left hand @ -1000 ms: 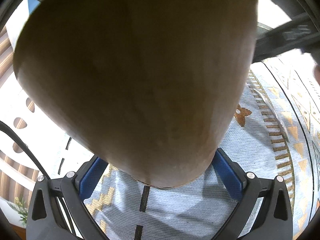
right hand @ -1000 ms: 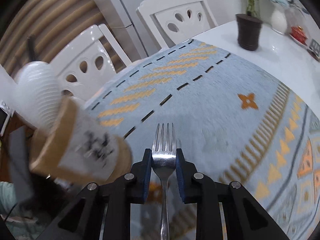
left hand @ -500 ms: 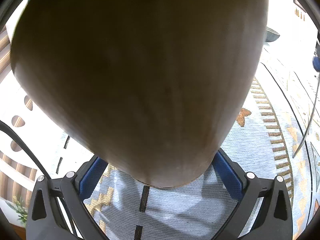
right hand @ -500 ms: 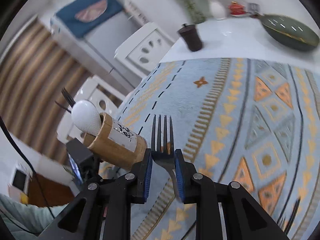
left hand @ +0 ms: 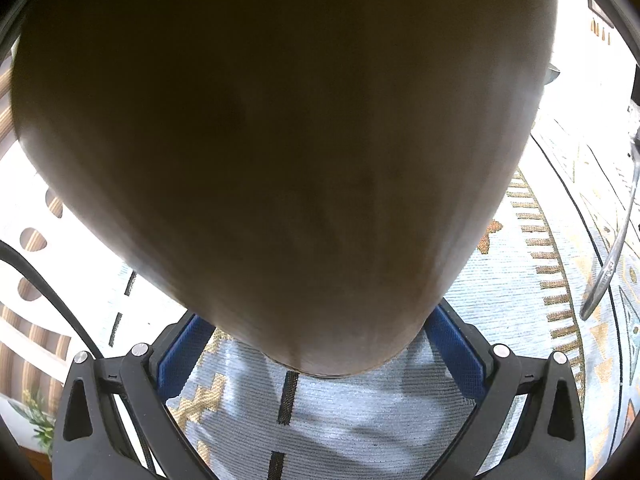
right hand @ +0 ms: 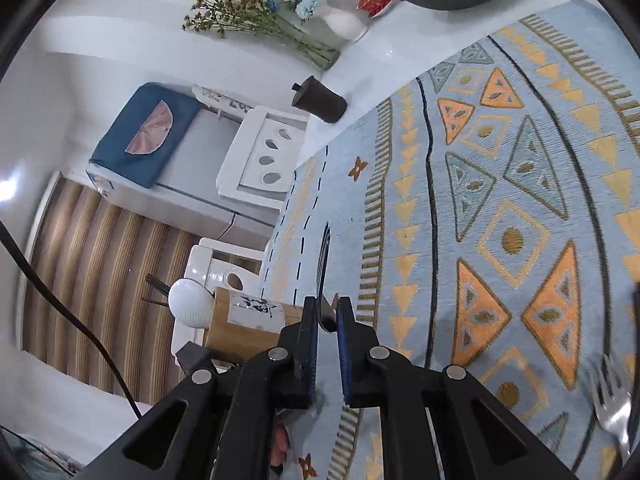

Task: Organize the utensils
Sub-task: 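Lift the fork and carry it over the wooden cup, then lower the fork into the cup and open the right gripper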

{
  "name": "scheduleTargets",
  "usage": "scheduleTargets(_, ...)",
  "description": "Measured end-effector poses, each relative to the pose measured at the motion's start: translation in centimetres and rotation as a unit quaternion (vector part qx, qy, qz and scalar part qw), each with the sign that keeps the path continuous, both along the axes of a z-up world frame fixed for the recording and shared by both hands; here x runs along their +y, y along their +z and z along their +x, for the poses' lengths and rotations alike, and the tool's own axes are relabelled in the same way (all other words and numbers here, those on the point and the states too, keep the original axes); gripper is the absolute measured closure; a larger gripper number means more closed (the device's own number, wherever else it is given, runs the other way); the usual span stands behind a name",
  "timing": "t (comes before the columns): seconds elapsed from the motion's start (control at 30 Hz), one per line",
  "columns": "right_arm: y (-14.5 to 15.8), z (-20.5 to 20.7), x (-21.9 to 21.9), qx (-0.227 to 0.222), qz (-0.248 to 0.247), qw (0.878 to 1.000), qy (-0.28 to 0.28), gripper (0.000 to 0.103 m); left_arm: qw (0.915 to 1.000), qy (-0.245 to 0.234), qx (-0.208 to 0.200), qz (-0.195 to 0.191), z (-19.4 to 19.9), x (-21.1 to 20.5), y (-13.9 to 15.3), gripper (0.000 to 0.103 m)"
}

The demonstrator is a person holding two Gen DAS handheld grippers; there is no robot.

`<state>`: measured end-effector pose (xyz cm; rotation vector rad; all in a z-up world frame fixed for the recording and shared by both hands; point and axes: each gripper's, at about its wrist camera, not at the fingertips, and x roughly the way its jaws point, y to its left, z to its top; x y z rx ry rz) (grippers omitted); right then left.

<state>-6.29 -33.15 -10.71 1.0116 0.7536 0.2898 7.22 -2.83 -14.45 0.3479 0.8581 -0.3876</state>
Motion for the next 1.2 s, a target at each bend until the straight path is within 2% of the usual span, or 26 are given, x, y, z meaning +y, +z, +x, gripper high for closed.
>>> scheduleTargets(0.17, 1.0, -0.1, -0.4, -0.014, 0.001, 1.000, -0.015, 0.095, 1.0000, 0.000, 0.000, 0.000, 0.1, 0.0, 0.1, 0.000)
scheduleTargets(0.27, 2.7, -0.4, -0.2, -0.030, 0.003, 0.999, -0.020, 0.096, 1.0000, 0.000, 0.000, 0.000, 0.1, 0.0, 0.1, 0.000)
scheduleTargets(0.4, 6.4, -0.6, 0.2, -0.059, -0.010, 0.998, -0.021, 0.096, 1.0000, 0.000, 0.000, 0.000, 0.1, 0.0, 0.1, 0.000)
scheduleTargets(0.67, 15.5, 1.3, 3.3, -0.152, -0.024, 0.988, -0.002, 0.096, 1.0000, 0.000, 0.000, 0.000, 0.1, 0.0, 0.1, 0.000)
scheduleTargets(0.83, 18.9, 3.1, 6.6, -0.175, -0.053, 0.983, 0.019, 0.096, 1.0000, 0.000, 0.001, -0.002, 0.3, 0.2, 0.2, 0.000)
scheduleTargets(1.03, 19.6, 4.8, 10.4, -0.183, -0.065, 0.980, 0.049, 0.096, 1.0000, -0.001, 0.003, -0.008, 0.5, 0.7, 0.4, 0.000)
scheduleTargets(1.2, 18.7, 5.2, 10.7, -0.162, -0.090, 0.982, 0.045, 0.096, 0.9999, -0.002, 0.009, -0.013, 0.8, 1.5, 0.5, 0.000)
